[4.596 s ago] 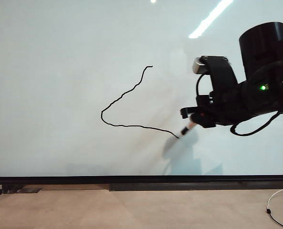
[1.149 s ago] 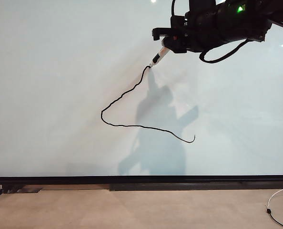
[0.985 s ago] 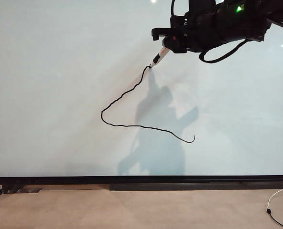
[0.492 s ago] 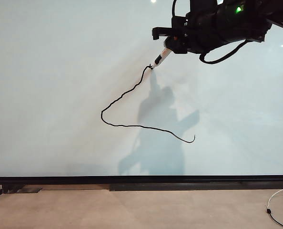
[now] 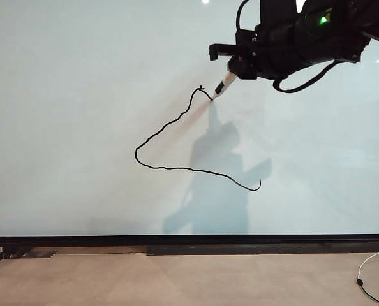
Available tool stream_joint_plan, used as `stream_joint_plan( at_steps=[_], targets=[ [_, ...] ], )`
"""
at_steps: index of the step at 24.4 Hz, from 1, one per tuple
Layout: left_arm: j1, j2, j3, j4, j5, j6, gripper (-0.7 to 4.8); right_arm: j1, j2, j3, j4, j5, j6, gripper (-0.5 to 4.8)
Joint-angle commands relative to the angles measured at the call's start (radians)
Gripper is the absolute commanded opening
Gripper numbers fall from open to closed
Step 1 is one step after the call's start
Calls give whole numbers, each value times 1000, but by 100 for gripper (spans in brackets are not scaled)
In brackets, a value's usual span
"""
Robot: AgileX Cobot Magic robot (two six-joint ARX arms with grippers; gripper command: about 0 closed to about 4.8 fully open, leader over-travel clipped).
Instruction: Pick up the pen on the shelf to the right of the whiteboard and draw a triangle.
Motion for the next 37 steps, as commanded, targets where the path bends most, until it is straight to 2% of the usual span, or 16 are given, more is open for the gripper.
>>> stream_joint_plan(
  at_steps=[1, 28, 35, 37],
  targets=[
    [0, 0, 4, 8, 0, 0, -5, -3, -3, 0, 11, 34, 0, -7],
    [0, 0, 4, 8, 0, 0, -5, -4, 2, -63, 28, 63, 16, -7],
    [0, 0, 4, 8, 0, 0, -5, -4, 47, -62, 78, 65, 27, -7],
    [0, 0, 4, 8, 0, 0, -5, -4, 49, -63, 77, 90, 27, -7]
  ],
)
